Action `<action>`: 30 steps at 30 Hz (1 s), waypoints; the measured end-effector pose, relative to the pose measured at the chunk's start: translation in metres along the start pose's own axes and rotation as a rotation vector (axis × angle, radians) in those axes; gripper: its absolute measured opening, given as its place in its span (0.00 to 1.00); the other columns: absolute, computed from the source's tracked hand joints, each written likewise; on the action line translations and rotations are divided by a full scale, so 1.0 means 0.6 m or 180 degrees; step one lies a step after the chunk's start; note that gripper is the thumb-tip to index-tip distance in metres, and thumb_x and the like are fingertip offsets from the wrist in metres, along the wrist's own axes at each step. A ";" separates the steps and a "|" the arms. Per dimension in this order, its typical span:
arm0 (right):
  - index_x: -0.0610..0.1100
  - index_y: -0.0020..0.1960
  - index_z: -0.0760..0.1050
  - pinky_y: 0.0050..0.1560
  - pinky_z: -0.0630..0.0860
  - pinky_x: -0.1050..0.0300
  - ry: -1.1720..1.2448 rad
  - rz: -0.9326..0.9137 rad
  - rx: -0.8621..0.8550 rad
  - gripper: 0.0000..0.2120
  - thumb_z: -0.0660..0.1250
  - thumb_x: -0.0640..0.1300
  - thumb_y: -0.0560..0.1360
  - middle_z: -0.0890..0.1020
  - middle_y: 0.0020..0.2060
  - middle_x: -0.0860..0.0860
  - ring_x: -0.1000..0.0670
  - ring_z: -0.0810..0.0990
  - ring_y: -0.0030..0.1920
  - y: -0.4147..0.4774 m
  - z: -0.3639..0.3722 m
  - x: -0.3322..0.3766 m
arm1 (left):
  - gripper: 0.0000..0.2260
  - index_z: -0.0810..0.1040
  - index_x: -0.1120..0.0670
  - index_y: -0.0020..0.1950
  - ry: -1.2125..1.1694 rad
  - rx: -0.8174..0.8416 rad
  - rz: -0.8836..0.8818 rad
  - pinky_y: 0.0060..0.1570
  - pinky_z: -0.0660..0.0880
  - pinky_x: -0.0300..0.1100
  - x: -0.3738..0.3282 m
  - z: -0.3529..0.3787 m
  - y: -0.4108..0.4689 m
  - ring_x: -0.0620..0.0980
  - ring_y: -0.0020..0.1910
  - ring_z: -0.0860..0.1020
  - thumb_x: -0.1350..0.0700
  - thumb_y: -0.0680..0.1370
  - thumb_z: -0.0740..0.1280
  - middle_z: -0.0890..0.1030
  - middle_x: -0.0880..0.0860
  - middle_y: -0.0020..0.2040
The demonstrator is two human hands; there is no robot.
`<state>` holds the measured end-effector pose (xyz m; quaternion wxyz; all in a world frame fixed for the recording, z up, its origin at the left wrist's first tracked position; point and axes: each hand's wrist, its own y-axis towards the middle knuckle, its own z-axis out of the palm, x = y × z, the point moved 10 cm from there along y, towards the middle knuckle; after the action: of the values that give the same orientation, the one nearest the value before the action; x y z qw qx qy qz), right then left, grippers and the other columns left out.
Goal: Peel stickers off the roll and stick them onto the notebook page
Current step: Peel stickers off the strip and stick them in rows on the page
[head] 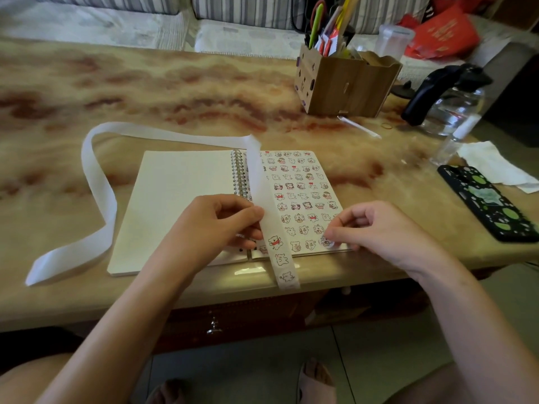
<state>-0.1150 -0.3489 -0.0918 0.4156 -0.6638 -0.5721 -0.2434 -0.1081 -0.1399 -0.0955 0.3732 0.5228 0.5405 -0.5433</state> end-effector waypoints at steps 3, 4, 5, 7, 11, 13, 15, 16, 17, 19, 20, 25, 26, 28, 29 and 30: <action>0.43 0.40 0.82 0.33 0.71 0.70 -0.0023 -0.0013 -0.0006 0.02 0.74 0.41 0.69 0.85 0.35 0.50 0.61 0.74 0.28 0.000 0.000 0.000 | 0.06 0.82 0.59 0.45 0.0030 0.0015 0.0005 0.37 0.81 0.37 0.000 0.000 0.000 0.46 0.35 0.83 0.58 0.76 0.68 0.85 0.54 0.38; 0.44 0.40 0.82 0.35 0.72 0.68 -0.0034 -0.0015 -0.0007 0.02 0.74 0.42 0.69 0.86 0.35 0.50 0.61 0.75 0.29 0.000 0.000 0.000 | 0.06 0.82 0.59 0.45 0.0029 0.0020 0.0004 0.37 0.81 0.37 0.001 -0.001 0.000 0.46 0.35 0.83 0.58 0.76 0.68 0.85 0.55 0.38; 0.44 0.40 0.82 0.37 0.72 0.67 -0.0044 -0.0020 -0.0006 0.02 0.74 0.42 0.69 0.86 0.36 0.50 0.61 0.76 0.30 0.000 0.001 0.000 | 0.06 0.82 0.59 0.45 0.0026 0.0025 0.0003 0.38 0.81 0.37 0.001 -0.001 0.000 0.47 0.36 0.83 0.58 0.76 0.68 0.85 0.55 0.38; 0.44 0.40 0.82 0.37 0.72 0.66 -0.0066 -0.0029 -0.0005 0.02 0.75 0.42 0.69 0.86 0.36 0.50 0.63 0.76 0.29 0.000 0.001 0.001 | 0.06 0.82 0.59 0.45 0.0026 0.0027 0.0001 0.38 0.81 0.37 0.001 -0.001 0.001 0.47 0.36 0.83 0.58 0.76 0.68 0.85 0.55 0.38; 0.44 0.40 0.83 0.40 0.72 0.63 -0.0120 -0.0018 -0.0039 0.03 0.75 0.43 0.68 0.85 0.35 0.51 0.61 0.75 0.29 0.000 0.000 -0.001 | 0.06 0.82 0.60 0.45 0.0031 0.0019 -0.0005 0.37 0.80 0.36 0.001 0.000 0.001 0.47 0.35 0.83 0.58 0.76 0.68 0.85 0.55 0.38; 0.44 0.40 0.83 0.42 0.73 0.60 -0.0137 -0.0010 -0.0046 0.04 0.75 0.44 0.68 0.85 0.36 0.51 0.59 0.76 0.31 0.000 0.000 -0.003 | 0.06 0.82 0.60 0.46 0.0031 0.0020 -0.0002 0.37 0.80 0.36 0.001 -0.001 0.001 0.47 0.36 0.83 0.58 0.76 0.68 0.85 0.55 0.39; 0.44 0.40 0.83 0.43 0.74 0.59 -0.0138 -0.0019 -0.0052 0.04 0.75 0.43 0.68 0.85 0.36 0.51 0.58 0.76 0.32 0.001 0.000 -0.004 | 0.06 0.82 0.60 0.46 0.0037 0.0027 0.0001 0.37 0.80 0.36 0.001 0.000 0.001 0.47 0.36 0.83 0.58 0.76 0.68 0.85 0.55 0.39; 0.44 0.40 0.83 0.42 0.74 0.59 -0.0142 -0.0030 -0.0056 0.04 0.75 0.43 0.68 0.85 0.36 0.51 0.59 0.76 0.31 0.001 0.000 -0.003 | 0.06 0.82 0.60 0.46 0.0040 0.0031 0.0005 0.37 0.80 0.36 0.001 0.000 0.001 0.47 0.36 0.83 0.58 0.76 0.67 0.85 0.54 0.39; 0.44 0.40 0.83 0.42 0.74 0.60 -0.0154 -0.0042 -0.0060 0.04 0.76 0.43 0.68 0.85 0.35 0.52 0.60 0.76 0.31 0.002 0.000 -0.003 | 0.06 0.82 0.59 0.46 0.0039 0.0032 0.0006 0.37 0.80 0.36 0.001 0.000 0.001 0.47 0.36 0.83 0.58 0.76 0.67 0.85 0.54 0.39; 0.43 0.40 0.83 0.41 0.74 0.60 -0.0175 -0.0066 -0.0066 0.04 0.76 0.43 0.68 0.85 0.35 0.52 0.62 0.76 0.29 0.002 0.001 -0.002 | 0.06 0.82 0.59 0.45 0.0031 0.0036 0.0006 0.37 0.81 0.36 0.002 0.000 0.002 0.47 0.36 0.83 0.58 0.76 0.67 0.85 0.54 0.38; 0.43 0.40 0.82 0.41 0.74 0.60 -0.0170 -0.0075 -0.0067 0.04 0.76 0.42 0.68 0.85 0.35 0.52 0.62 0.76 0.30 0.003 0.002 -0.002 | 0.06 0.82 0.60 0.45 0.0018 0.0035 0.0004 0.37 0.80 0.36 0.002 0.000 0.002 0.47 0.36 0.83 0.59 0.76 0.67 0.85 0.54 0.38; 0.45 0.38 0.82 0.44 0.75 0.53 -0.0284 -0.0110 -0.0144 0.04 0.76 0.43 0.66 0.85 0.34 0.52 0.55 0.79 0.36 0.007 0.003 -0.004 | 0.06 0.82 0.60 0.46 0.0027 0.0016 0.0002 0.39 0.81 0.38 0.003 -0.001 0.003 0.47 0.36 0.83 0.58 0.76 0.68 0.85 0.55 0.38; 0.45 0.38 0.82 0.44 0.75 0.53 -0.0321 -0.0120 -0.0159 0.04 0.76 0.44 0.66 0.85 0.34 0.52 0.56 0.79 0.36 0.007 0.003 -0.005 | 0.06 0.82 0.60 0.46 0.0046 0.0011 0.0004 0.40 0.81 0.39 0.003 -0.001 0.003 0.47 0.36 0.83 0.58 0.76 0.68 0.85 0.55 0.38; 0.46 0.38 0.82 0.43 0.73 0.55 -0.0356 -0.0149 -0.0192 0.05 0.77 0.44 0.66 0.84 0.31 0.53 0.58 0.78 0.34 0.007 0.001 -0.006 | 0.06 0.82 0.60 0.45 0.0058 -0.0001 0.0004 0.40 0.81 0.39 0.003 -0.002 0.002 0.47 0.36 0.83 0.58 0.76 0.68 0.85 0.55 0.38; 0.46 0.38 0.82 0.40 0.71 0.57 -0.0387 -0.0172 -0.0216 0.06 0.77 0.45 0.66 0.82 0.30 0.53 0.59 0.76 0.32 0.007 -0.001 -0.006 | 0.06 0.82 0.60 0.45 0.0058 -0.0004 0.0003 0.39 0.81 0.39 0.003 -0.002 0.002 0.47 0.35 0.82 0.58 0.76 0.68 0.85 0.55 0.38; 0.46 0.39 0.81 0.37 0.69 0.59 -0.0413 -0.0190 -0.0246 0.07 0.78 0.46 0.65 0.80 0.29 0.54 0.58 0.74 0.31 0.007 -0.003 -0.005 | 0.06 0.82 0.60 0.45 0.0060 -0.0002 0.0000 0.40 0.81 0.39 0.003 -0.002 0.002 0.47 0.35 0.82 0.58 0.76 0.68 0.85 0.55 0.38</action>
<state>-0.1116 -0.3524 -0.0944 0.3442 -0.6764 -0.6076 -0.2341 -0.1072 -0.1388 -0.0973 0.3683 0.5278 0.5441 -0.5382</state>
